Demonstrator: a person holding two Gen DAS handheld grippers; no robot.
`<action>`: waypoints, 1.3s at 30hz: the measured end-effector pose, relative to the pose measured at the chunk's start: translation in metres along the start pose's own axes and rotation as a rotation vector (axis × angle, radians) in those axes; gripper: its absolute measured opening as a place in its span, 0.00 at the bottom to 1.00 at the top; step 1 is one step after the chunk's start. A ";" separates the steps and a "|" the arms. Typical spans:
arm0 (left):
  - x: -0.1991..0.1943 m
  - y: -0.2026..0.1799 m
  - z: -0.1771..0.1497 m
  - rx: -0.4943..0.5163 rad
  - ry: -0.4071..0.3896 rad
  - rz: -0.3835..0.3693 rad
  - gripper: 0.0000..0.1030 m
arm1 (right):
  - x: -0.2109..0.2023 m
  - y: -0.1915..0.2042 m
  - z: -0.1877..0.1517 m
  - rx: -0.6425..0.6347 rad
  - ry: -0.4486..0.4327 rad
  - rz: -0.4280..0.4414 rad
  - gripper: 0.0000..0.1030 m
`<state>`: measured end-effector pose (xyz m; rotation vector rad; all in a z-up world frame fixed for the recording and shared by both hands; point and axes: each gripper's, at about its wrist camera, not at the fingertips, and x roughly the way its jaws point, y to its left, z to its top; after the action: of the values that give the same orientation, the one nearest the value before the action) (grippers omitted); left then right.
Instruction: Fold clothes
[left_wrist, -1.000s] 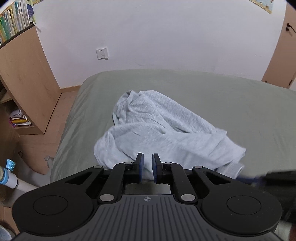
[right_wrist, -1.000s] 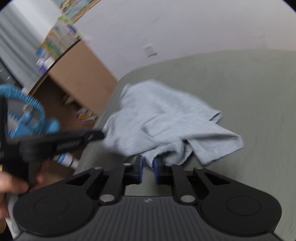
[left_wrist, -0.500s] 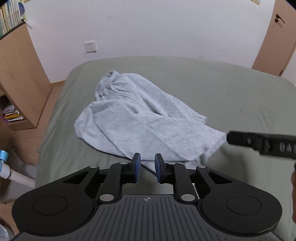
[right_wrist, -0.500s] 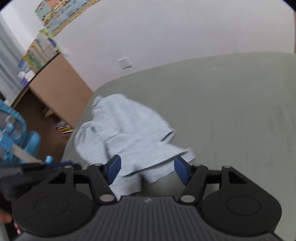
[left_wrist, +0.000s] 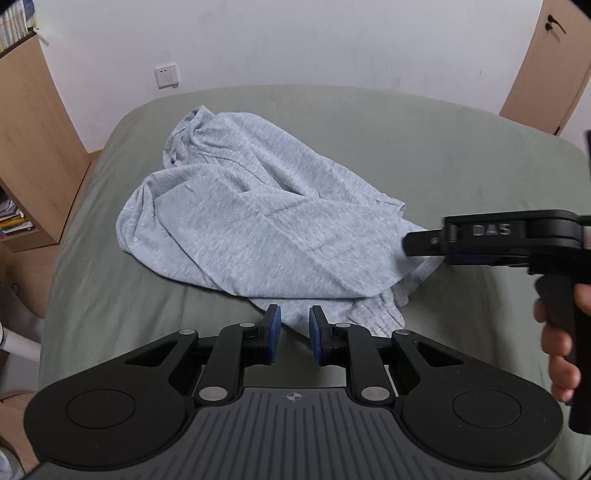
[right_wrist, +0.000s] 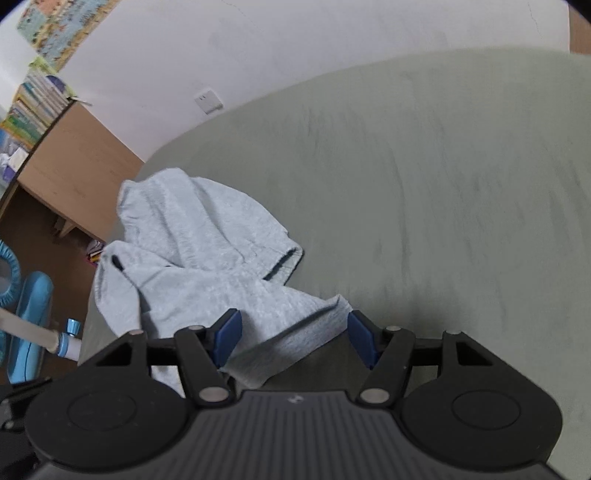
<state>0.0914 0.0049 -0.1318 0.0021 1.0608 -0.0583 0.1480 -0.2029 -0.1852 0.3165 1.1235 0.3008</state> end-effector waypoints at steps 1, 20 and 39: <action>0.001 0.001 0.001 0.002 0.000 0.002 0.16 | 0.003 0.001 0.000 -0.007 0.002 -0.007 0.61; -0.017 -0.005 -0.008 0.018 -0.026 -0.038 0.16 | -0.062 0.093 0.020 -0.166 -0.084 0.368 0.09; 0.024 -0.032 -0.023 0.046 0.057 -0.082 0.24 | -0.022 0.015 0.029 0.004 -0.041 0.083 0.61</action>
<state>0.0813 -0.0279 -0.1629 0.0020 1.1165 -0.1581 0.1648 -0.2003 -0.1491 0.3725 1.0729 0.3641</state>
